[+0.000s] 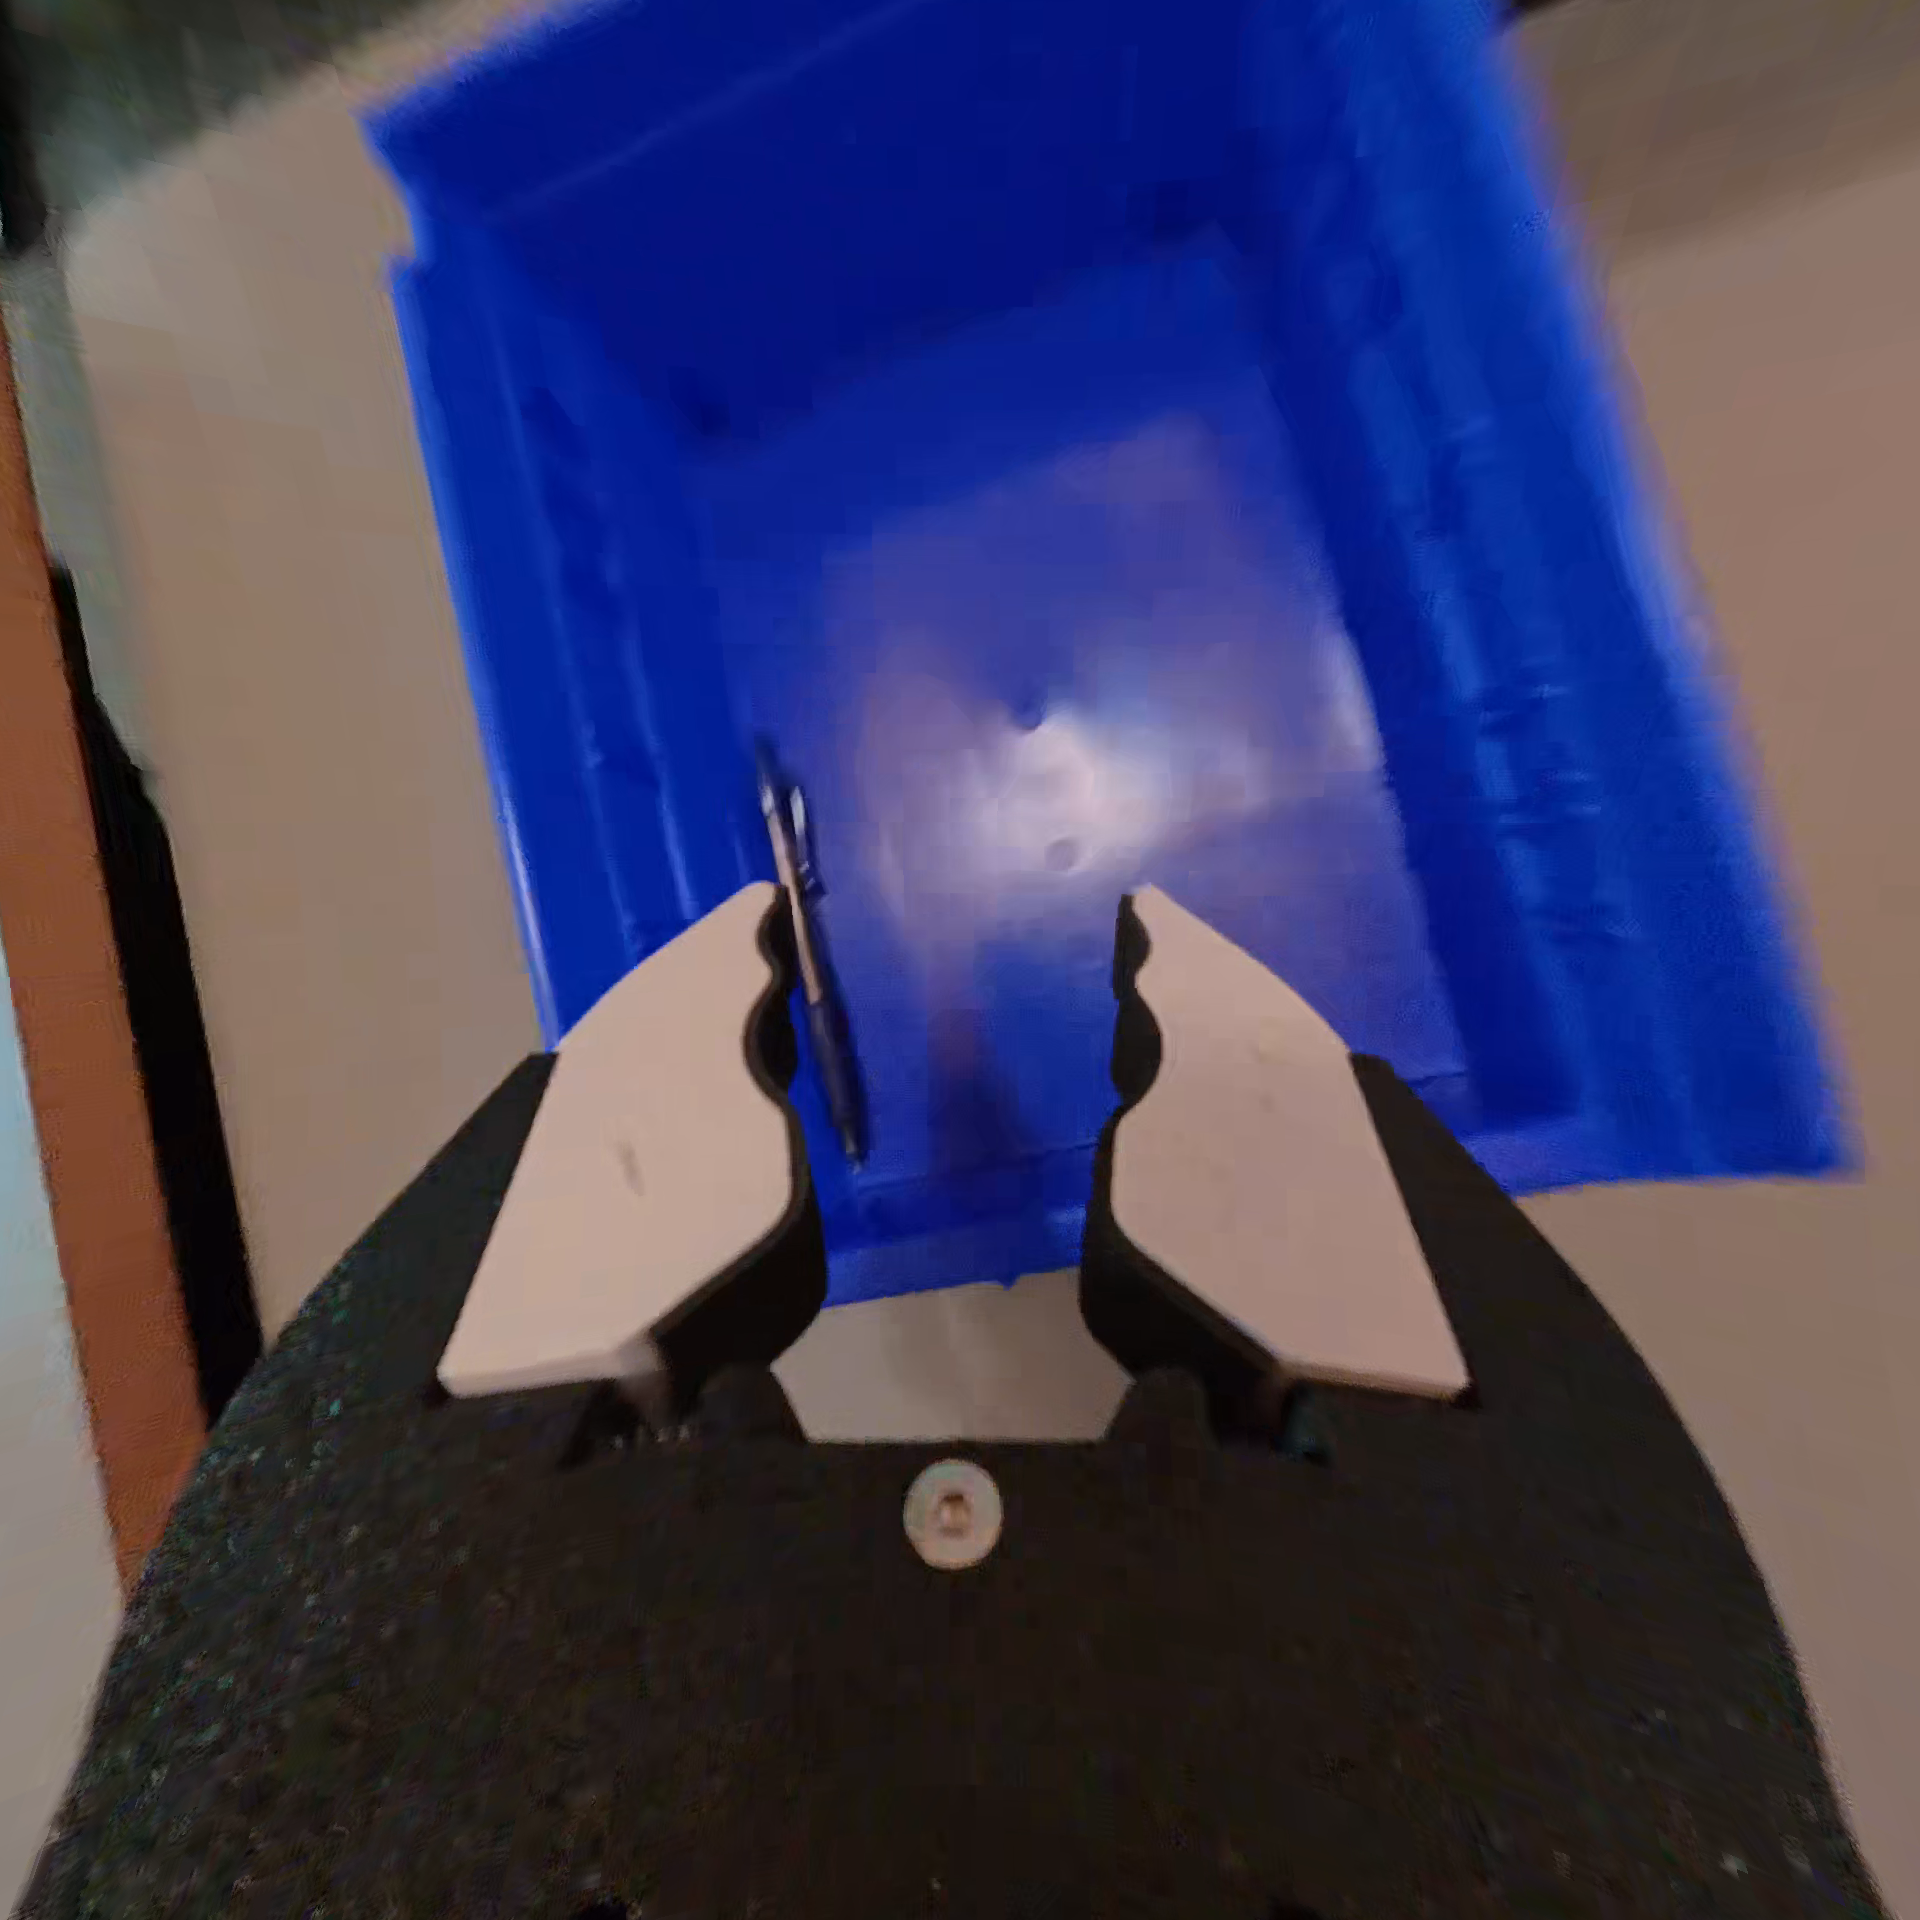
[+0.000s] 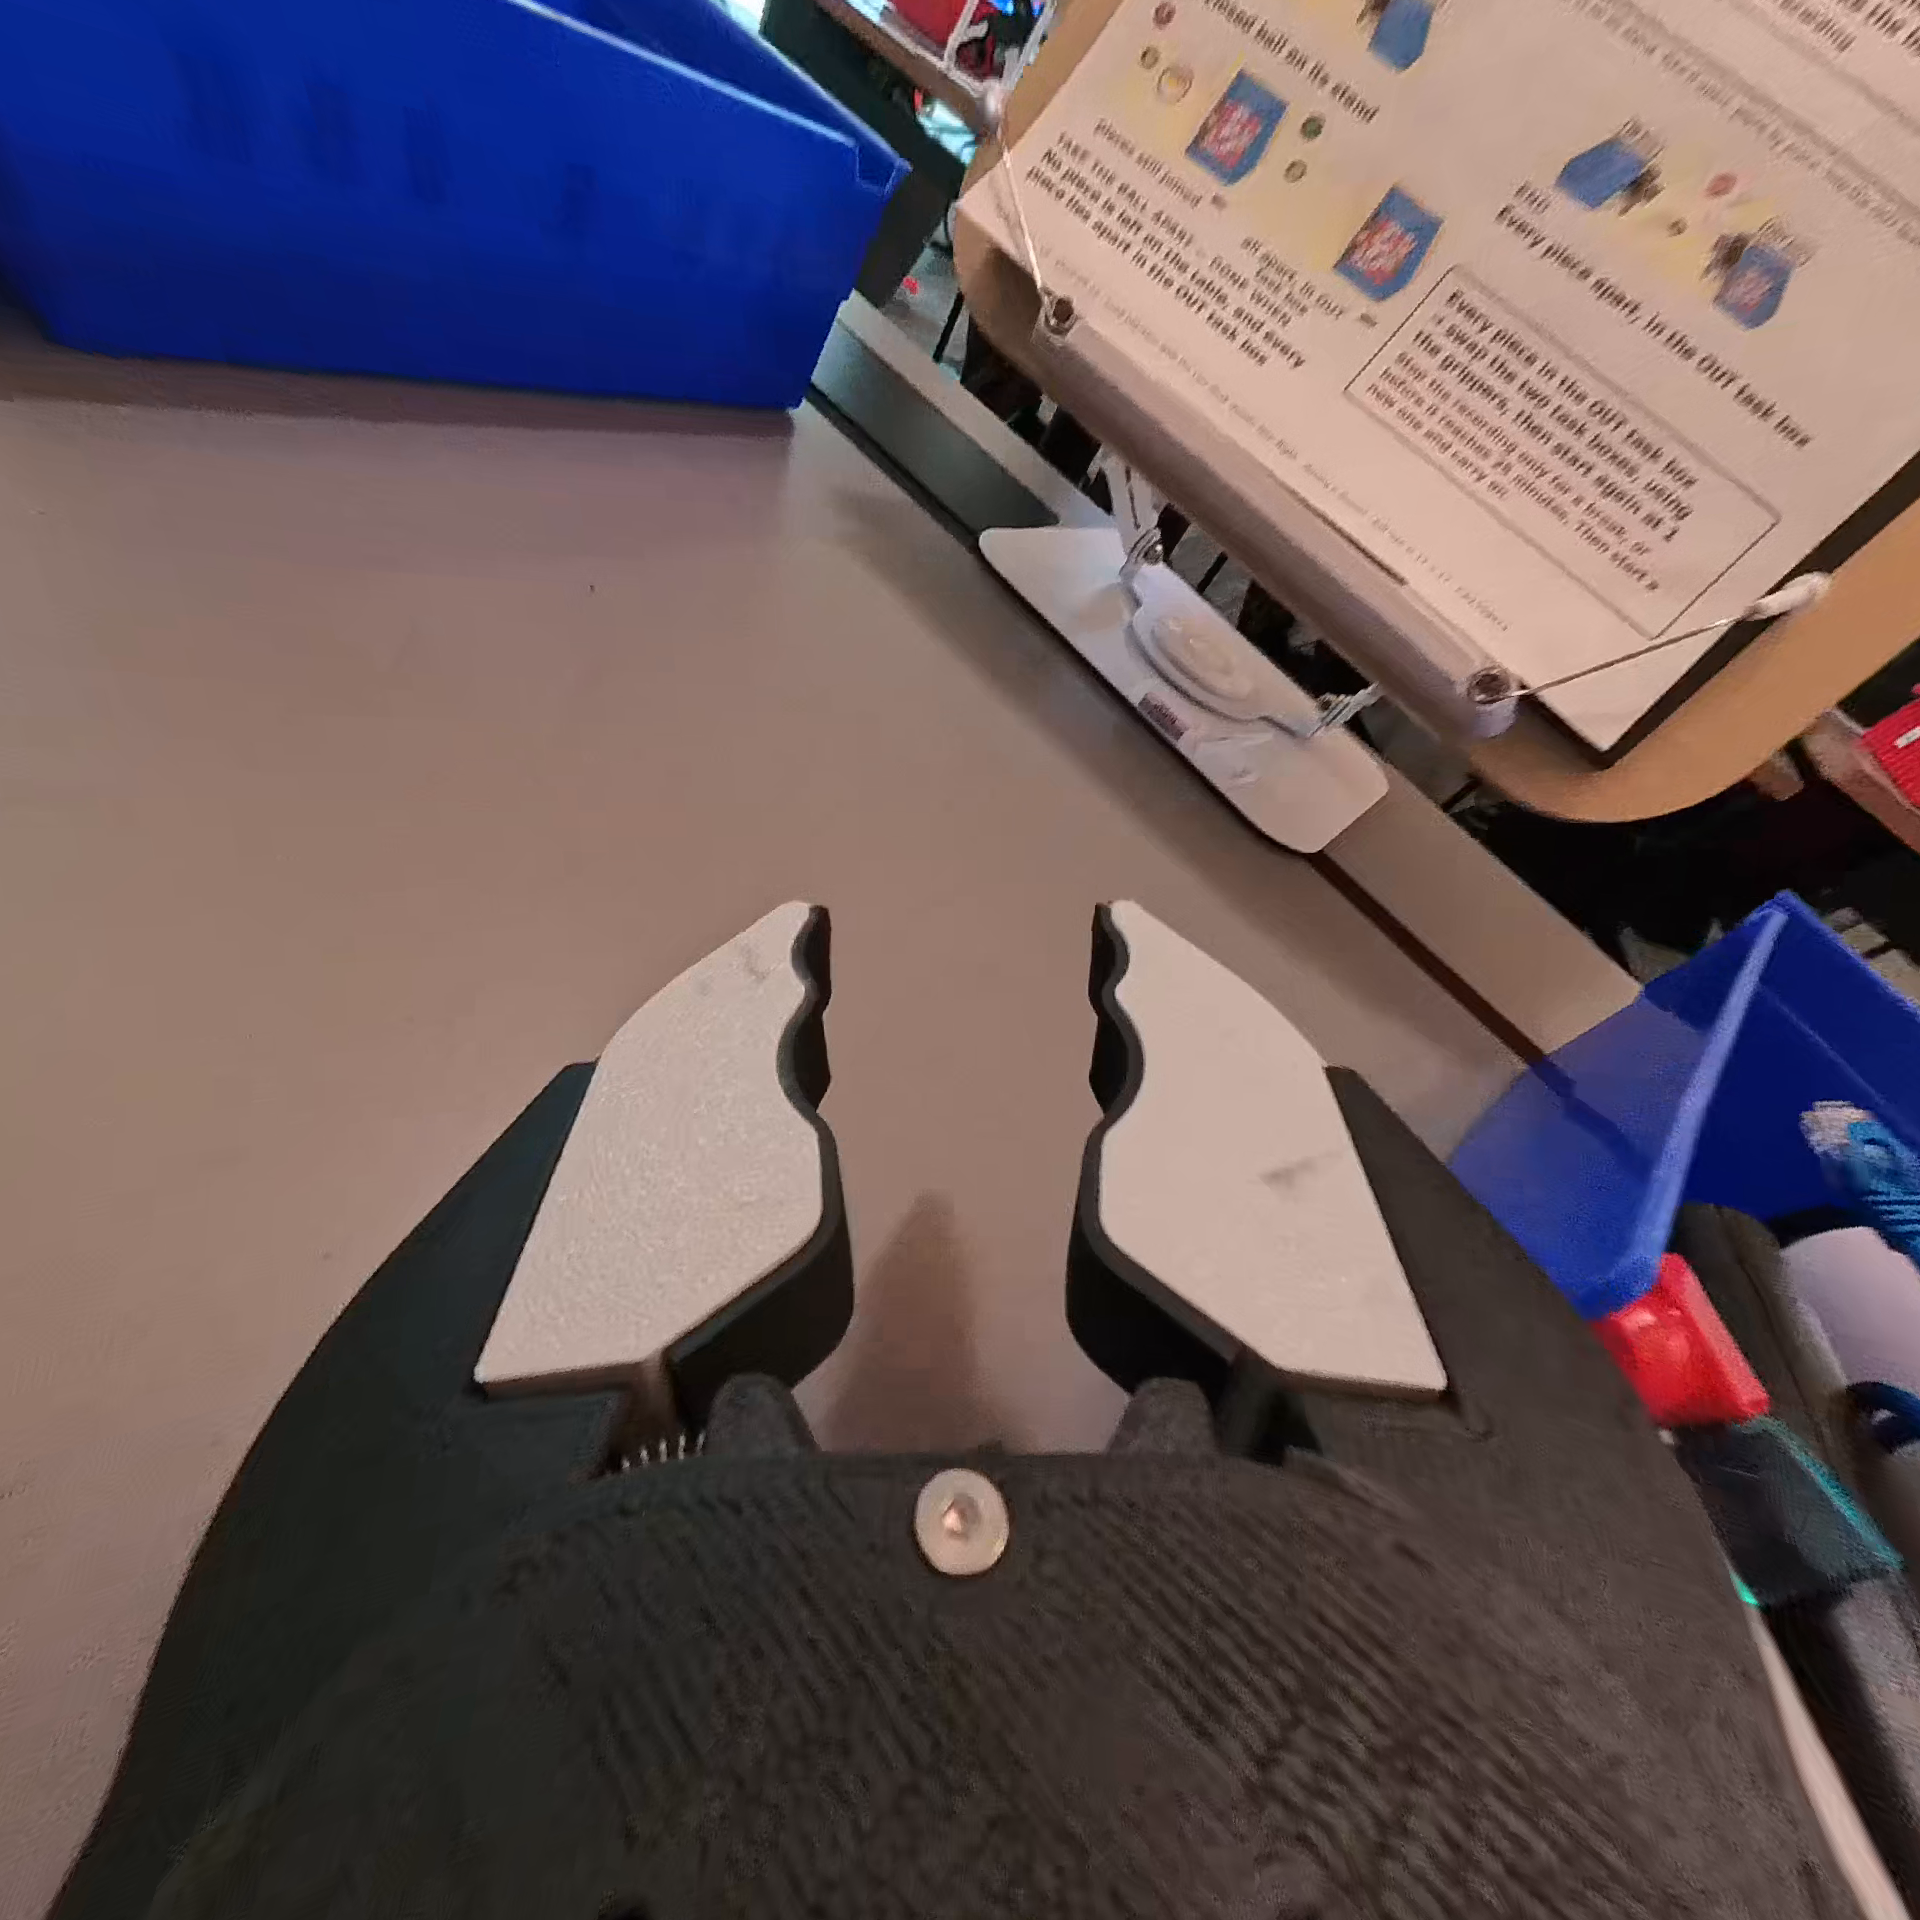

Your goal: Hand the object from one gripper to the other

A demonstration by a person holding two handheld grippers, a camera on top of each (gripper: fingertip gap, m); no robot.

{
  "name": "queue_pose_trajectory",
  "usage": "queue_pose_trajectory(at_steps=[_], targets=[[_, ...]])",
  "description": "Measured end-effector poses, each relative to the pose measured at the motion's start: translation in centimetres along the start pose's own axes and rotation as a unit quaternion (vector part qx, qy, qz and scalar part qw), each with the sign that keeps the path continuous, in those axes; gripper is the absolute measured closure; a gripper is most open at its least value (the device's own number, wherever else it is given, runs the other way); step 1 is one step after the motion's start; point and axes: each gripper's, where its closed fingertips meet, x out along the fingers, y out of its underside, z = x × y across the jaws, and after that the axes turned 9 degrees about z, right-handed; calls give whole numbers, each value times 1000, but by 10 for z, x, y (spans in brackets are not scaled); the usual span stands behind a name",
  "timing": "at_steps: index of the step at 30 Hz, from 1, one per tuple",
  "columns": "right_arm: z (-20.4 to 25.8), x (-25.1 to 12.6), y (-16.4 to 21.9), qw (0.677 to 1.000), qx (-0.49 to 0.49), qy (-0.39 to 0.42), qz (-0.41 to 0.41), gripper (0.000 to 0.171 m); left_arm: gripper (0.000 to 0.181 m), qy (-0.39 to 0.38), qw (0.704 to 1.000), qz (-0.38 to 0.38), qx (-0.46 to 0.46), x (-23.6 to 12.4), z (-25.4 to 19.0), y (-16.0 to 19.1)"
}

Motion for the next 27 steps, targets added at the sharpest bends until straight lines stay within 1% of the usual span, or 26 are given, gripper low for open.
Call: queue_pose_trajectory(at_steps=[1, 2, 4, 5, 8, 11, 13, 15, 18, 19, 21, 23, 24, 26, 27], targets=[[1, 2, 2, 1000, -1, -2, 4, 124, 120, -10, 999, 41, -5, 13, 8, 5], [0, 3, 2, 1000, -5, 2, 7, 123, 117, -27, 996, 81, -1, 24, 16, 12], [2, 3, 2, 1000, -13, 3, 8, 123, 122, -75, 986, 148, -20, 42, 34, 23], [4, 3, 2, 1000, -19, 2, 9, 122, 122, -85, 980, 174, -36, 49, 38, 28], [9, 6, 5, 999, -41, -1, 22, 120, 126, -97, 968, 222, -61, 65, 38, 41], [15, 8, 8, 997, -69, 0, 32, 119, 129, -141, 961, 232, -51, 68, 44, 40], [18, 9, 9, 996, -81, 2, 35, 119, 126, -140, 958, 240, -66, 69, 43, 39], [18, 10, 10, 996, -86, 2, 39, 119, 128, -142, 954, 252, -79, 69, 44, 39], [17, 8, 9, 996, -80, 2, 32, 118, 122, -149, 950, 263, -75, 72, 43, 39], [16, 7, 8, 997, -76, 2, 30, 118, 124, -142, 948, 275, -78, 71, 39, 41], [15, 7, 8, 997, -70, 0, 29, 118, 123, -98, 947, 293, -90, 71, 22, 45], [15, 7, 9, 997, -71, -1, 32, 118, 122, -124, 945, 291, -78, 70, 28, 45], [15, 7, 9, 997, -71, -2, 32, 118, 122, -141, 940, 298, -85, 70, 34, 47], [15, 7, 9, 997, -74, -3, 32, 118, 119, -126, 936, 304, -126, 75, 31, 52], [16, 7, 10, 997, -76, -4, 32, 118, 121, -122, 936, 301, -138, 78, 31, 54]])
